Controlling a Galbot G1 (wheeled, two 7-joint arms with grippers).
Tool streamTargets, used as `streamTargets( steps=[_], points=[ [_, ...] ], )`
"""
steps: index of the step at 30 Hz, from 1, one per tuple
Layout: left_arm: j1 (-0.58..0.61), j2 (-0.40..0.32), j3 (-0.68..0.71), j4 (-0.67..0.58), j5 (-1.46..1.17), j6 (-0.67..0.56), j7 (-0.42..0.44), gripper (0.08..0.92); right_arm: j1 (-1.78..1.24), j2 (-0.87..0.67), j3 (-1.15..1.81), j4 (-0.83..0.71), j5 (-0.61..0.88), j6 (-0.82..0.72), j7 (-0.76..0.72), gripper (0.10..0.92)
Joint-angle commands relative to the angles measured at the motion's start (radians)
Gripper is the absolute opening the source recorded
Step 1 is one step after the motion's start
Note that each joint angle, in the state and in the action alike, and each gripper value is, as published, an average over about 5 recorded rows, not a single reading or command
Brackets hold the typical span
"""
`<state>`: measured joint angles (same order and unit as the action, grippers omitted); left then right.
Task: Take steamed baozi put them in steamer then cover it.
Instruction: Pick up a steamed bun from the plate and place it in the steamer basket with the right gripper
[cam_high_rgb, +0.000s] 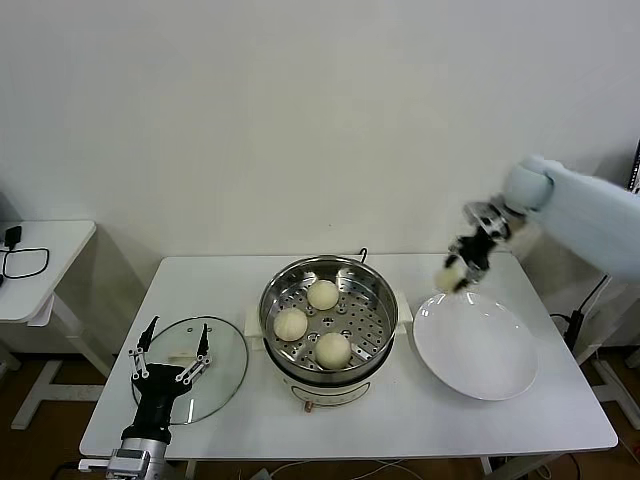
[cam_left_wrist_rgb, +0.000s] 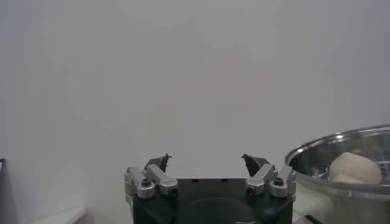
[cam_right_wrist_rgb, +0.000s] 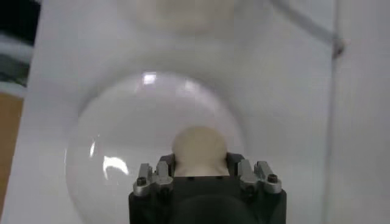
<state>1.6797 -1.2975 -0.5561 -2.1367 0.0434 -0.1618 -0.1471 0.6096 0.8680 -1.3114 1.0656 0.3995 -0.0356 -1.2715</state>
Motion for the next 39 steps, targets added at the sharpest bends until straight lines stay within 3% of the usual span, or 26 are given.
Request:
streamTargets(
  steps=[1,21,39],
  points=[
    [0.002,-0.001,-0.005,-0.005,0.001,0.004,-0.002,0.823,0.235,0.193,-0.189,0.215,0.273,-0.136,0.007,0.594],
    [0.001,-0.006,-0.021,-0.009,-0.034,0.028,-0.008,0.823,0.066,0.278,-0.205,0.181,0.097,-0.173,0.054,0.594],
    [0.002,-0.005,-0.032,-0.017,-0.056,0.037,-0.01,0.823,0.012,0.319,-0.208,0.116,0.054,-0.166,0.086,0.595]
  ],
)
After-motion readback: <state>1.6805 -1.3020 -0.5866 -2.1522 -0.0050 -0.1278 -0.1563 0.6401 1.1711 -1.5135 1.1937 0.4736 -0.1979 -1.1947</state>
